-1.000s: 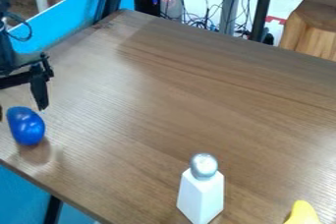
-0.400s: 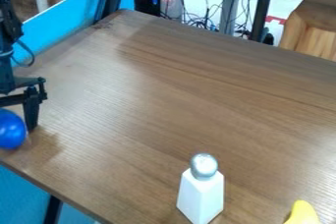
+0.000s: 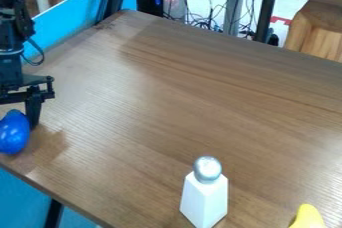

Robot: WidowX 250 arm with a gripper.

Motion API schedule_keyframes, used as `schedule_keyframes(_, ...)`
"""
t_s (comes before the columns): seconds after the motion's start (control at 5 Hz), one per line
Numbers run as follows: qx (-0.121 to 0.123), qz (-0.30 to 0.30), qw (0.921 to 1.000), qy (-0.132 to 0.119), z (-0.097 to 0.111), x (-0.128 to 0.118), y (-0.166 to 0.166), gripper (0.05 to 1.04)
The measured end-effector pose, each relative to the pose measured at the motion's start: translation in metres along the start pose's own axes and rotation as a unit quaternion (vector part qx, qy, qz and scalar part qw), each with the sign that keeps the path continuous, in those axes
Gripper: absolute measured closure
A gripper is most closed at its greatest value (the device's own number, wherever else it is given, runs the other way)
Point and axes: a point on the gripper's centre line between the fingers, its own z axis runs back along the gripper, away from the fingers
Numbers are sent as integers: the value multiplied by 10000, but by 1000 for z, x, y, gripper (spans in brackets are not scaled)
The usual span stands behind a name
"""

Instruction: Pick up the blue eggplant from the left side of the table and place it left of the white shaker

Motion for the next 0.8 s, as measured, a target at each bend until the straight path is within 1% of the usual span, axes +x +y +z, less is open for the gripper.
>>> schedule_keyframes(0.2,-23,-319,9994,145,1,-14,1,427)
schedule_keyframes(0.4,8,-893,9952,411,9,-27,-1,427)
schedule_keyframes(0.6,-73,-1581,9872,182,38,-41,-28,427)
schedule_keyframes(0.8,-60,-2231,9748,-6,52,-57,-60,427)
